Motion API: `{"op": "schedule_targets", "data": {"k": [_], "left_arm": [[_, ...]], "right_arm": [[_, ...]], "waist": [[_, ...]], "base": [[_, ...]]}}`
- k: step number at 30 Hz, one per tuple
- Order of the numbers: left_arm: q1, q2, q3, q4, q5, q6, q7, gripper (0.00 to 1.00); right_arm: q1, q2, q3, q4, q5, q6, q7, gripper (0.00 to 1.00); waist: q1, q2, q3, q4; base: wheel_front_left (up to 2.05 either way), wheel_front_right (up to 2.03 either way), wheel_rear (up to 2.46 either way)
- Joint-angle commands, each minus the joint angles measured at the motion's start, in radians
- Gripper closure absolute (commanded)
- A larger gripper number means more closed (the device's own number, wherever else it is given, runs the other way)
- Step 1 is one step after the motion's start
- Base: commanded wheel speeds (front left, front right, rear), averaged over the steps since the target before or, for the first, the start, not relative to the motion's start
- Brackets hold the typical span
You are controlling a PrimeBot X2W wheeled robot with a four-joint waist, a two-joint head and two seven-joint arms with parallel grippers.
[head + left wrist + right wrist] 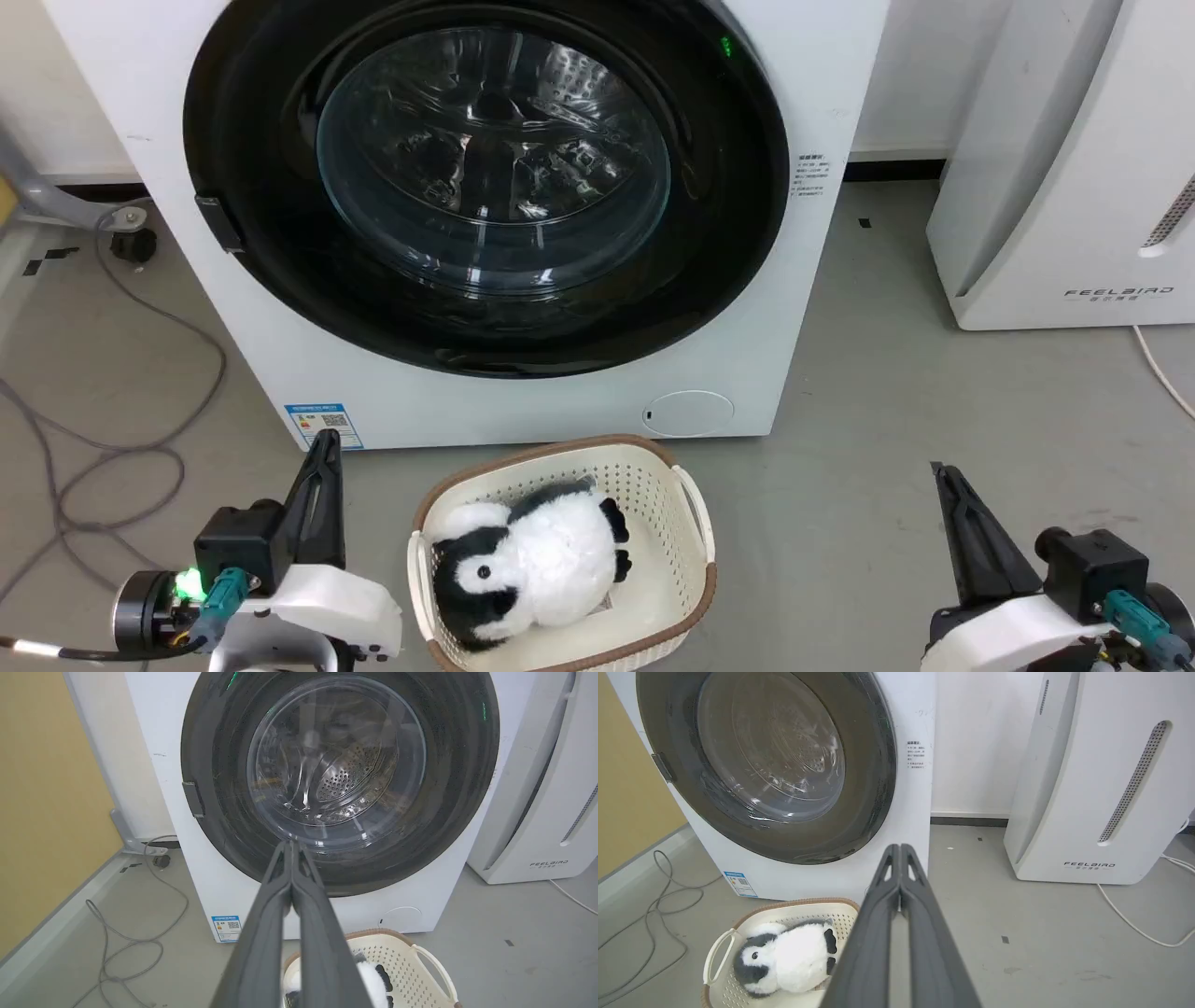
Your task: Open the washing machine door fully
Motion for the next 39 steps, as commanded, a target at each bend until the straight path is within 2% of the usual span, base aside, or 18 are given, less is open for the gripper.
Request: {"op": "schedule_targets", "data": {"k": [1,39], "left_arm": [[0.018,-0.004,-0.002,-0.006,0.01,-0.002,0.009,1.0],[0.035,-0.039,-0.015,-0.025,0.063,-0.007,0.084,1.0]], "right_arm": [[-0.015,0.0,0.002,-0.008,-0.01,0.001,0.007,1.0],[-0.026,0.001,0.013,-0.036,-0.088,0.001,0.083,1.0]], "waist": [[0.0,0.0,-0.001,0.001],[0.0,0.0,-0.012,0.02]], "base": [[0.0,0.0,0.0],[0.0,0.0,0.0]]}}
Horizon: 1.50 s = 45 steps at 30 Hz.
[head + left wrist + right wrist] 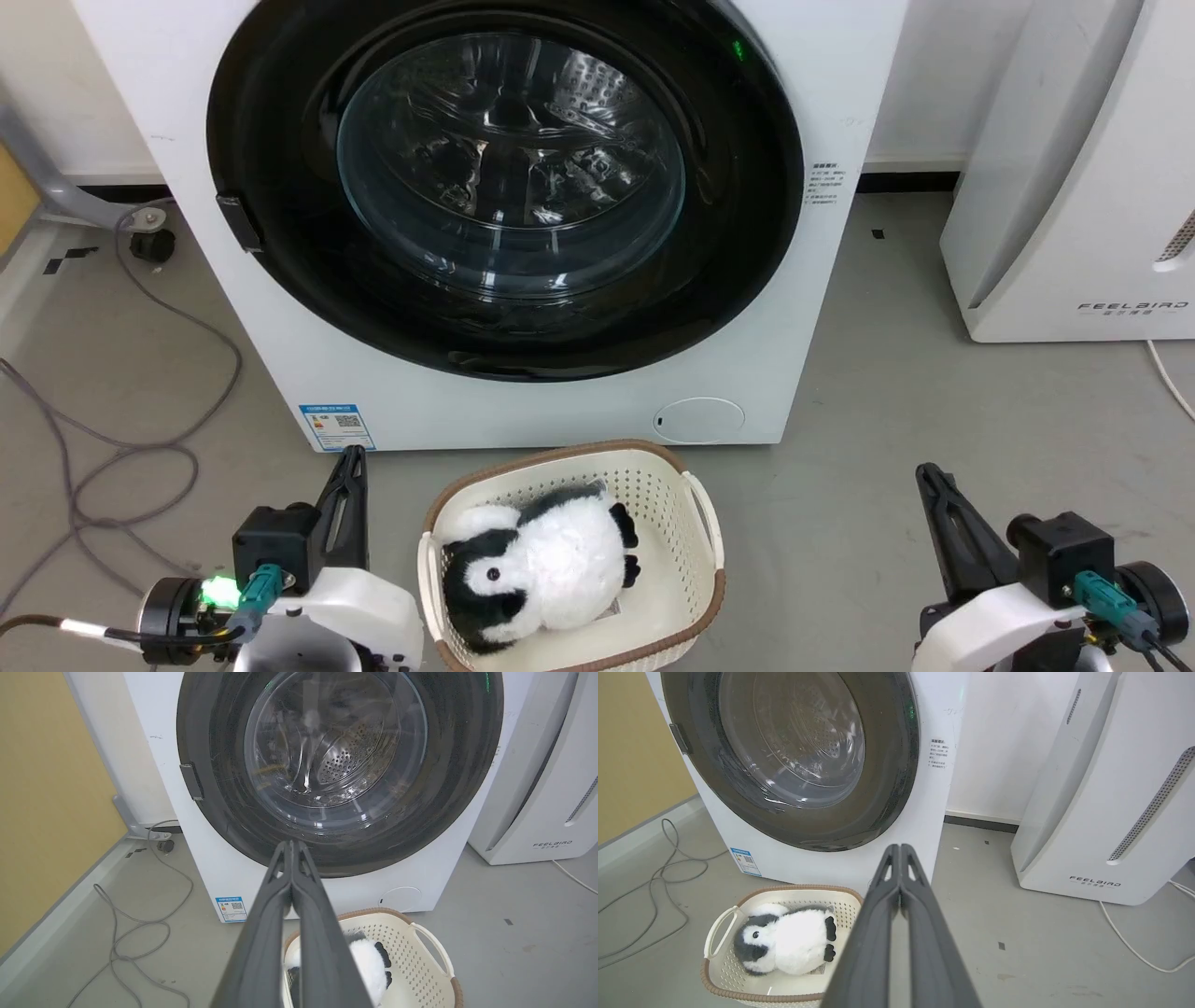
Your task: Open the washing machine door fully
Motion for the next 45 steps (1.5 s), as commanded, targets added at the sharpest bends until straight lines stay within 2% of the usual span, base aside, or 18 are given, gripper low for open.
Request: {"op": "schedule_targets", "data": {"k": [1,5,6,17,27,28,29,45], "left_arm": [[0.018,-0.002,-0.003,-0.007,0.008,-0.006,0.005,1.0],[0.018,-0.002,-0.003,-0.007,0.008,-0.006,0.005,1.0],[0.003,-0.002,-0.001,-0.001,0.005,0.001,0.005,0.0],[0.002,-0.002,-0.009,0.002,-0.001,0.014,-0.011,0.0],[0.003,-0.002,-0.018,0.003,-0.01,0.034,-0.037,0.0],[0.003,-0.002,-0.019,0.003,-0.011,0.035,-0.039,0.0],[0.004,-0.002,-0.02,0.003,-0.012,0.037,-0.041,0.0],[0.004,-0.002,-0.031,0.004,-0.022,0.058,-0.072,0.0]], "right_arm": [[-0.014,0.001,0.001,-0.007,-0.013,0.001,0.005,1.0],[-0.014,0.001,0.001,-0.007,-0.013,0.001,0.005,1.0],[0.0,0.0,0.001,-0.002,-0.004,0.0,0.004,0.0],[0.001,0.0,-0.009,-0.008,0.02,0.0,-0.012,0.0],[-0.002,0.0,-0.015,-0.018,0.142,0.0,-0.037,0.0],[-0.002,0.0,-0.015,-0.019,0.156,0.0,-0.039,0.58],[-0.002,0.0,-0.014,-0.02,0.17,0.0,-0.041,1.0],[-0.008,0.0,0.009,-0.031,0.516,0.0,-0.072,1.0]], "waist": [[-0.0001,0.0,0.0,0.001],[-0.0001,0.0,0.0,0.001],[-0.0001,0.0,0.0,0.001],[-0.0001,0.0,0.002,0.001],[-0.0001,0.0,0.004,0.003],[-0.0001,0.0,0.004,0.003],[-0.0001,0.0,0.004,0.003],[-0.0001,0.0,0.012,0.008]], "base": [[0.0,0.0,0.0],[0.0,0.0,0.0],[0.0,0.0,0.0],[0.0,0.0,0.0],[0.0,0.0,0.0],[0.0,0.0,0.0],[0.0,0.0,0.0],[0.0,0.0,0.0]]}}
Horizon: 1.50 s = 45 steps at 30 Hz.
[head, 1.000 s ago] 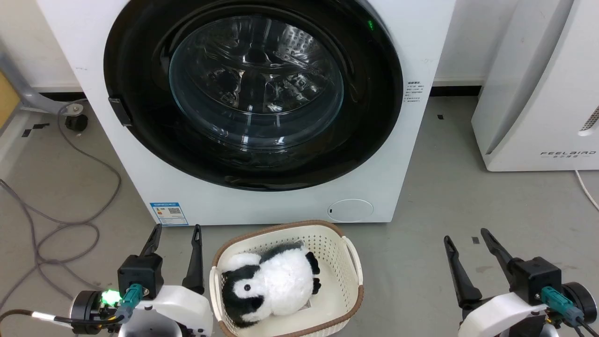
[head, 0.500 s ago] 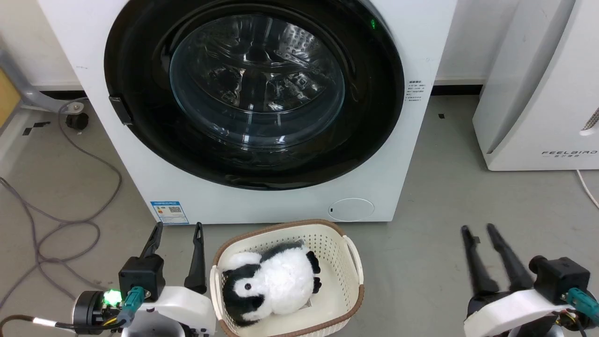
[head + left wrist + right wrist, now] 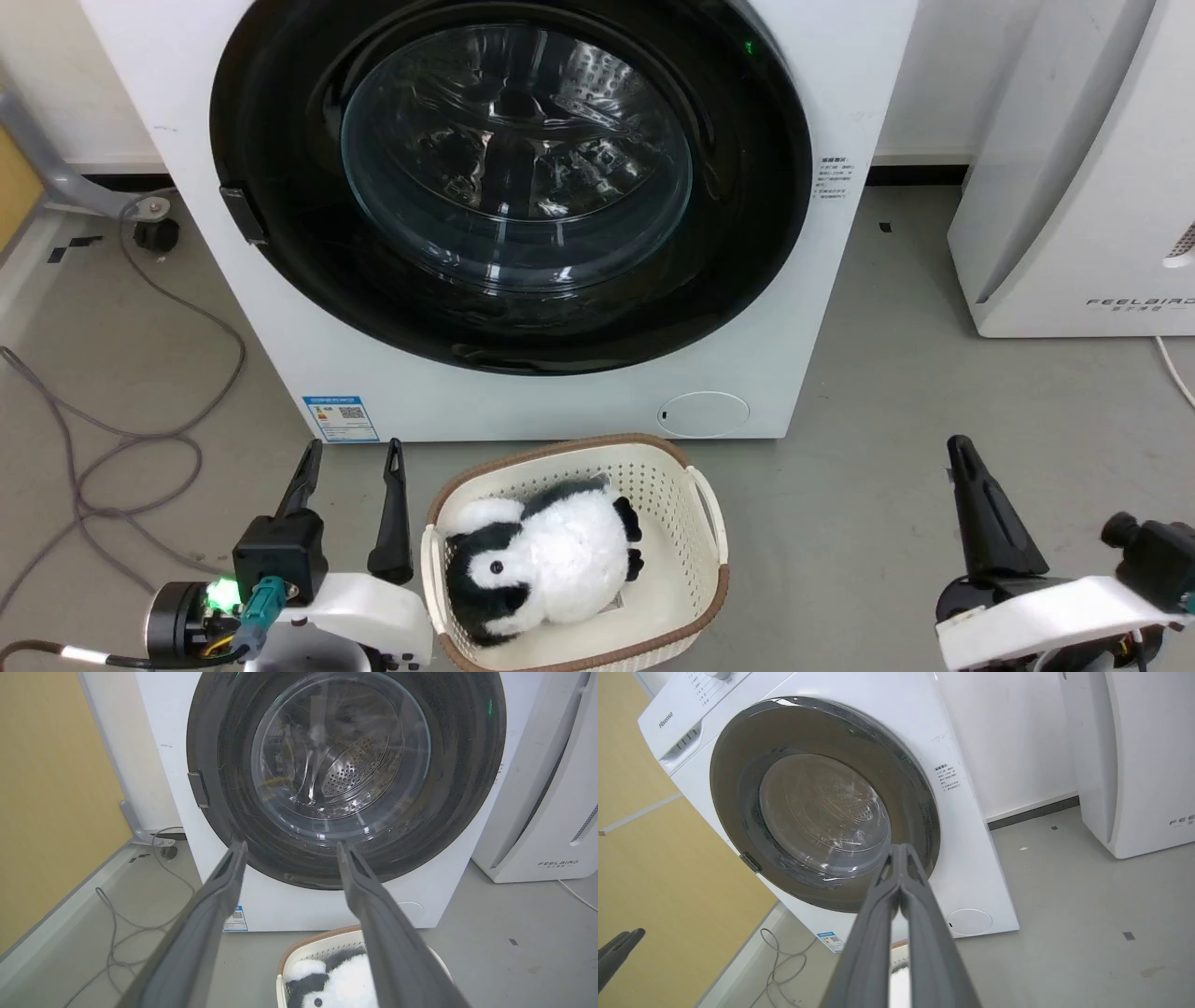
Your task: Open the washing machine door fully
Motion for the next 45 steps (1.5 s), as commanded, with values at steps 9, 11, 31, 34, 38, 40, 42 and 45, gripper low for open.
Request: {"op": "schedule_targets", "data": {"k": [9,11,31,34,38,40,42,45], "left_arm": [[-0.007,0.0,-0.005,0.0,-0.007,0.009,-0.026,0.0],[-0.009,0.0,-0.007,0.0,-0.008,0.011,-0.031,0.0],[-0.067,0.0,-0.008,-0.015,-0.015,0.028,-0.072,0.0],[-0.079,0.0,-0.012,-0.018,-0.019,0.032,-0.079,0.0],[-0.098,0.0,-0.017,-0.022,-0.023,0.037,-0.087,0.0],[-0.107,0.0,-0.018,-0.025,-0.025,0.039,-0.091,0.0],[-0.118,0.0,-0.016,-0.028,-0.027,0.041,-0.095,0.0],[-0.133,0.0,-0.013,-0.033,-0.03,0.042,-0.102,0.0]], "right_arm": [[-0.042,0.0,-0.044,0.017,0.27,0.0,0.035,1.0],[-0.057,0.0,-0.06,0.033,0.322,0.0,0.048,1.0],[-0.329,-0.044,-0.188,0.234,0.653,0.0,0.157,1.0],[-0.387,-0.059,-0.199,0.267,0.686,0.0,0.16,1.0],[-0.467,-0.081,-0.203,0.309,0.724,0.0,0.163,1.0],[-0.509,-0.092,-0.204,0.33,0.742,0.0,0.167,1.0],[-0.549,-0.104,-0.205,0.35,0.761,0.0,0.17,1.0],[-0.608,-0.121,-0.203,0.383,0.786,0.001,0.173,1.0]], "waist": [[0.0,0.0,0.016,0.007],[0.0,0.0,0.021,0.01],[0.0,0.0,0.132,0.053],[0.0,0.0,0.158,0.061],[0.0,0.0,0.193,0.072],[0.0,0.0,0.21,0.078],[0.0,0.0,0.227,0.085],[0.0,0.0,0.253,0.094]], "base": [[0.0,0.0,0.0],[0.0,0.0,0.0],[0.0,0.0,0.0],[0.0,0.0,0.0],[0.0,0.0,0.0],[0.0,0.0,0.0],[0.0,0.0,0.0],[0.0,0.0,0.0]]}}
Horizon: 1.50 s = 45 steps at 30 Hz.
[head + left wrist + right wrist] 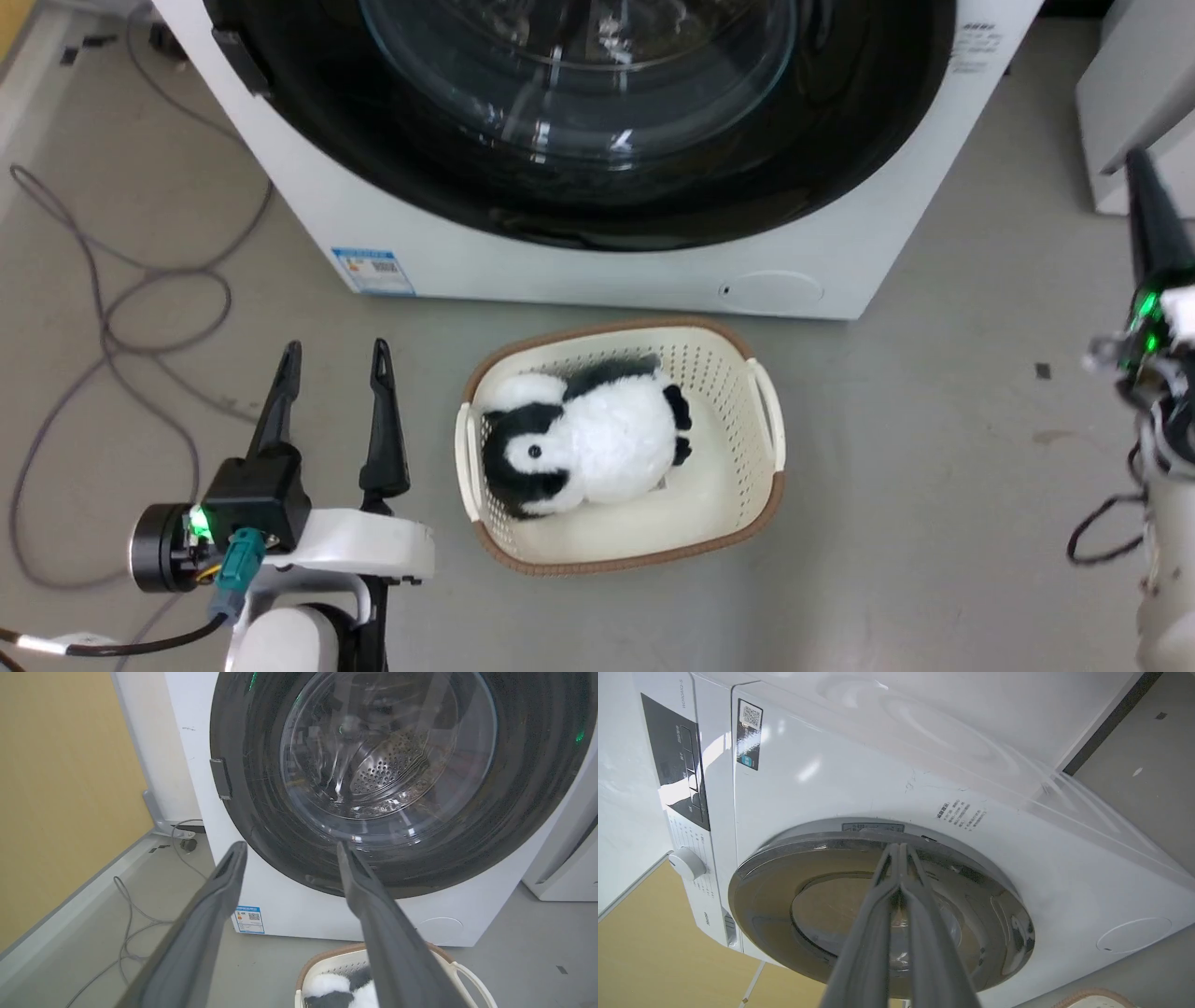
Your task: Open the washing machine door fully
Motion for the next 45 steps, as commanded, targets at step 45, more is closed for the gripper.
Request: {"op": "schedule_targets", "data": {"k": [45], "left_arm": [[-0.132,0.0,0.007,-0.024,-0.033,0.057,-0.099,0.0]], "right_arm": [[-0.539,-0.144,0.256,0.368,0.341,0.001,0.301,1.0]], "waist": [[-0.0001,0.0,0.209,0.088]], "base": [[0.0,0.0,0.0]]}}
